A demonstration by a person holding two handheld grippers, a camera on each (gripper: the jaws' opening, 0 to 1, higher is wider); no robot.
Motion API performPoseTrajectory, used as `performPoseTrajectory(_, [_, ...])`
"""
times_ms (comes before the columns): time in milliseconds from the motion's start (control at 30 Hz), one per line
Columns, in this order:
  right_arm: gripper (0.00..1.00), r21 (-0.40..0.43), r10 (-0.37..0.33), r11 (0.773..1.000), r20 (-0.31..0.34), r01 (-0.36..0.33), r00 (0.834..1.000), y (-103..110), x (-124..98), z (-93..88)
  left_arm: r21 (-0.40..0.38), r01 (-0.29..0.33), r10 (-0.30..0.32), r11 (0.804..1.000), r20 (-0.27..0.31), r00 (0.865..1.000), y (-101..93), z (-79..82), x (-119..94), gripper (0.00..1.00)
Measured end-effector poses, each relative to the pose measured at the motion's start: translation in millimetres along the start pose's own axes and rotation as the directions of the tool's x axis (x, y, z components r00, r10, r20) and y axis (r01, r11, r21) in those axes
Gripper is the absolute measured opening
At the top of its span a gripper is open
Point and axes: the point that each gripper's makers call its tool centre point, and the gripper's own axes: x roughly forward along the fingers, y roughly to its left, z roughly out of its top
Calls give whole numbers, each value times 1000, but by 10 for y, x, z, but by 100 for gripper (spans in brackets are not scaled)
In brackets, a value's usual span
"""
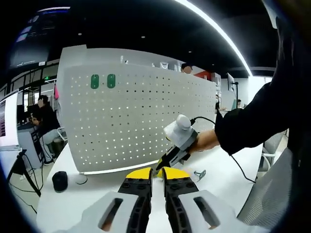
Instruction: Insert the hook assembly into the mounting plate slot until the hook locks in place.
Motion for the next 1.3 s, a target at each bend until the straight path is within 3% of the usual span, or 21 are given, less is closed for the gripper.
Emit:
performPoseTrajectory(200, [15,-70,-15,997,14,15,1000,25,2,113,-2,9,-9,1000,0,1000,-19,3,6,7])
performPoseTrajectory(400, [9,-158,-8,987,-47,0,999,64,80,89,-12,11,-11,1000,4,1000,-8,11,1,7])
performPoseTrajectory(700, [2,-269,-26,963,-86,2,996,72,95,76,-38,7,-7,999,6,1000,15,4,-5,7])
performPoseTrajectory(833, [2,-266,-24,964,-83,1,996,89,38,83,-36,9,-9,999,4,1000,5,1,-3,7])
performPoseTrajectory(933, [2,-226,-29,974,-58,16,998,87,-45,113,-35,12,-12,999,5,1000,-5,4,-4,6])
performPoseTrajectory(1000, [2,-203,-49,978,-16,45,999,93,-153,181,-31,13,-12,999,6,1000,-11,5,-2,6])
performPoseTrajectory(1067, [2,-127,-46,990,58,53,997,144,-279,291,-28,13,-13,1000,6,1000,-14,8,2,7])
performPoseTrajectory(1167, [2,5,-68,998,169,68,983,170,-486,449,-10,7,-7,1000,4,1000,-12,13,10,7])
performPoseTrajectory(1300, [2,177,-94,984,322,38,942,281,-815,718,-10,-12,12,1000,10,1000,17,47,8,9])
